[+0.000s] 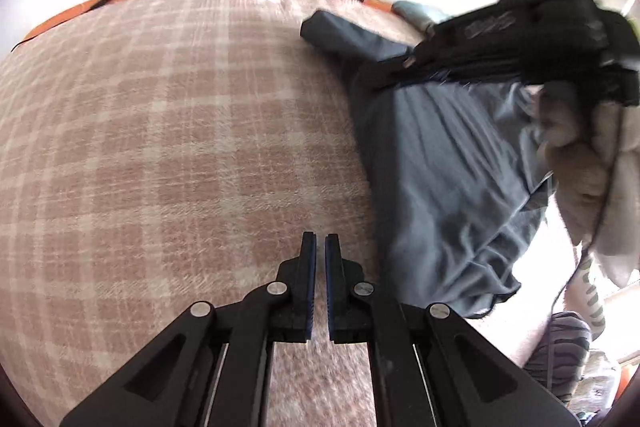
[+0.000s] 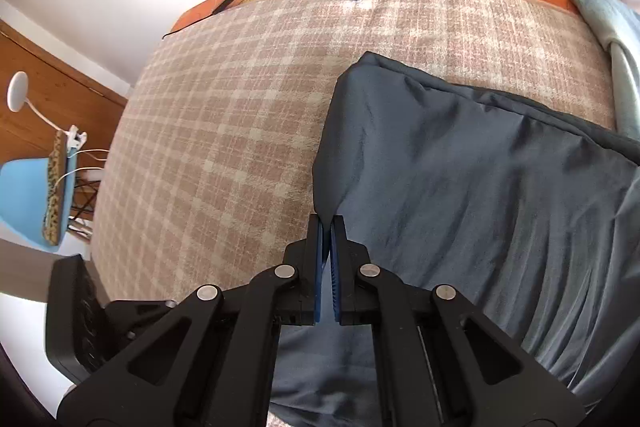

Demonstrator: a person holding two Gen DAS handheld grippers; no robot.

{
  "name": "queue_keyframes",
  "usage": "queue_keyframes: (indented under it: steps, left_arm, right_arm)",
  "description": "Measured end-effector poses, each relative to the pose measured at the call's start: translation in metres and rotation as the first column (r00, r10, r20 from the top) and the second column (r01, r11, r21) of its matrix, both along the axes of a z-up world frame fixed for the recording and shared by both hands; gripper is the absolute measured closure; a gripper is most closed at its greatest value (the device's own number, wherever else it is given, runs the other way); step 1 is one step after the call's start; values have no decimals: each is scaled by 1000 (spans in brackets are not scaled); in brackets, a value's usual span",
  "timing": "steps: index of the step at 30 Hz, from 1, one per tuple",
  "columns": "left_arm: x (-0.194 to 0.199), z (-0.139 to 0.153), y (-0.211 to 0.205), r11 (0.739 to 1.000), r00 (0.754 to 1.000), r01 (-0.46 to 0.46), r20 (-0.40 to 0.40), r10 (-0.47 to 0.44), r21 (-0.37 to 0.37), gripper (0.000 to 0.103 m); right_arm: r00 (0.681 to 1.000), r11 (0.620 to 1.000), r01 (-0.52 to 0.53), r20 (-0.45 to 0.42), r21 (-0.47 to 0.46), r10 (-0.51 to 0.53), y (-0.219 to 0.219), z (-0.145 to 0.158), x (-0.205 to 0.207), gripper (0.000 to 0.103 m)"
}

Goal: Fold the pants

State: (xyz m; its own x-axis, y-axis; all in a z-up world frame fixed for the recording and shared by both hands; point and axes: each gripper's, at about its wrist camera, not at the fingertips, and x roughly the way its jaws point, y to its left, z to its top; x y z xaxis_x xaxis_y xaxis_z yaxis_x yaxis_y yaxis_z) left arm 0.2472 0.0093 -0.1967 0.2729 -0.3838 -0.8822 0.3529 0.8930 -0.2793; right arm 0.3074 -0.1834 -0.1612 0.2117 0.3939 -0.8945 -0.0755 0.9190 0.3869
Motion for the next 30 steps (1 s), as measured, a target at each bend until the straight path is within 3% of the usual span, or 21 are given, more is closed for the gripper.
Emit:
queue_keyframes:
  steps: [5,8,9,10,12,18,20,21,22,30]
  left_arm:
    - [-7,2,-36,996,995,94,31,-94,11,101]
    - [-12,4,-44,993,992,114,59,-113,-29,101]
    - [-12,2,-45,993,992,115,49,-113,-41,101]
    - [-12,1,-46,992,993,116,40,-114,-52,101]
    - [-9,-2,-49,991,992,121,35,-119,-61,101]
    - [-9,1,-68,988,990,137,46,-135,-65,101]
    - [-8,-1,-74,988,990,136,42,-133,-69,101]
    - [-8,0,-76,988,990,134,41,-132,-71,101]
    - [-8,0,-77,988,990,135,42,-132,-71,101]
    - [-10,14,-84,981,987,154,53,-149,-119,102]
  right_arm:
    - [1000,999,-12,-8,32,13,0,-2,2,98]
    - [1000,999,-14,-22,29,14,4,-5,5,88]
    - [1000,1000,-15,-21,18,16,5,-5,7,74]
    - [1000,1000,-17,-16,3,17,6,-4,8,54]
    - [1000,999,-26,-6,-24,25,10,-4,12,44]
    - [997,992,-74,-18,-105,73,29,-16,24,46]
    - [997,992,-73,-27,-103,70,31,-23,25,67]
    - [997,992,-76,-42,-103,72,32,-27,25,89]
    - [996,992,-74,-54,-104,69,32,-29,24,93]
    - [999,1000,-25,49,15,24,-15,7,11,98]
